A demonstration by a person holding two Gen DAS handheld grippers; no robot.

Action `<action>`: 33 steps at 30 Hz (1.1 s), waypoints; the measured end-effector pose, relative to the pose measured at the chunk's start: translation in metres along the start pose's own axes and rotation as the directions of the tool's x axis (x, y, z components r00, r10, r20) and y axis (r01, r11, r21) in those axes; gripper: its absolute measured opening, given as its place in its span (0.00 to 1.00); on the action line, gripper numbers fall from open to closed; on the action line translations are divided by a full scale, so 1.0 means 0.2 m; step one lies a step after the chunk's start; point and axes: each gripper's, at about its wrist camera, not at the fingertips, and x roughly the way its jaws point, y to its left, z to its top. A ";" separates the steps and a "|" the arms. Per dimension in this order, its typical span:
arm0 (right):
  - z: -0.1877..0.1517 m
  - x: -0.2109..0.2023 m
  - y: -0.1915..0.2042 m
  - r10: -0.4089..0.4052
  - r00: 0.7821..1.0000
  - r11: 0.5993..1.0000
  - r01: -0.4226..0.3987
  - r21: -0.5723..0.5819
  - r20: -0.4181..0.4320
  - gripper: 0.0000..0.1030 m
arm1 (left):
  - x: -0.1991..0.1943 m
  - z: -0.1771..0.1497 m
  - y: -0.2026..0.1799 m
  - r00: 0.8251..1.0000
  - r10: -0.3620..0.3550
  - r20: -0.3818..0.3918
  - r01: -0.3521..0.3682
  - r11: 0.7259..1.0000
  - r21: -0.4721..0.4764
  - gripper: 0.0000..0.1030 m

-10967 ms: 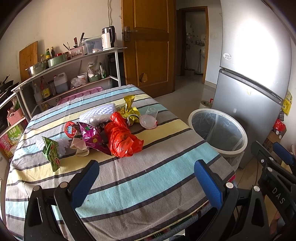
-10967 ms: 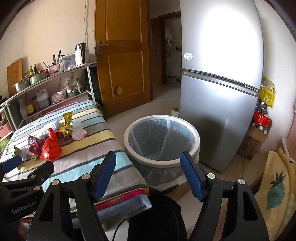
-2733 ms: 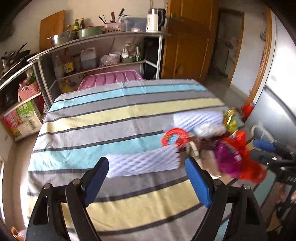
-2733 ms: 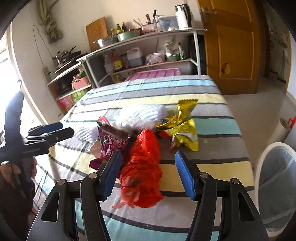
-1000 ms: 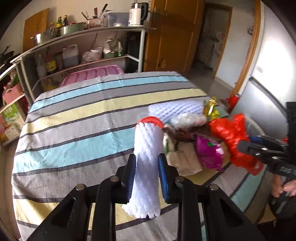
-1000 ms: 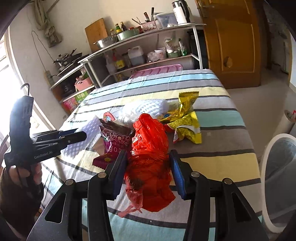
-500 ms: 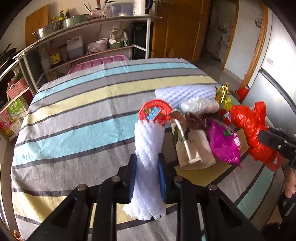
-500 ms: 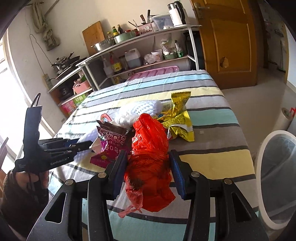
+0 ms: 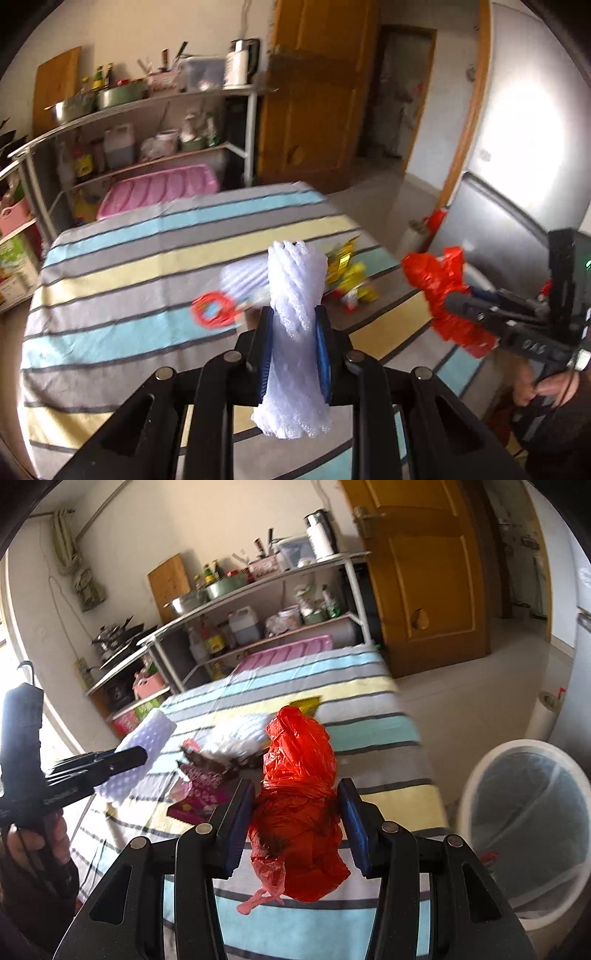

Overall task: Collect trash
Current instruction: 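Carry the foam net and red bag to the bin and release both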

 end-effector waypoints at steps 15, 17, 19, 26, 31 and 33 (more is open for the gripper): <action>-0.03 -0.30 -0.49 -0.241 0.970 0.962 0.237 0.133 0.018 0.46 | 0.47 0.14 -0.77 0.944 -0.298 -0.141 0.314 0.942 0.114 0.21; -0.04 -0.32 -0.58 -0.270 0.963 0.951 0.266 0.159 0.006 0.46 | 0.53 0.15 -0.88 0.932 -0.322 -0.165 0.344 0.930 0.130 0.22; -0.06 -0.34 -0.65 -0.298 0.955 0.939 0.294 0.179 -0.005 0.46 | 0.60 0.15 -0.97 0.920 -0.334 -0.203 0.364 0.922 0.134 0.22; -0.12 -0.34 -0.89 -0.345 0.936 0.908 0.353 0.227 -0.075 0.46 | 0.77 0.09 -1.20 0.889 -0.356 -0.287 0.408 0.901 0.146 0.22; -0.16 -0.29 -0.99 -0.360 0.924 0.895 0.381 0.231 -0.125 0.46 | 0.89 0.05 -1.29 0.876 -0.337 -0.344 0.405 0.902 0.148 0.22; -0.17 -0.27 -1.02 -0.372 0.917 0.888 0.397 0.231 -0.146 0.46 | 0.91 0.04 -1.31 0.874 -0.337 -0.350 0.407 0.901 0.149 0.22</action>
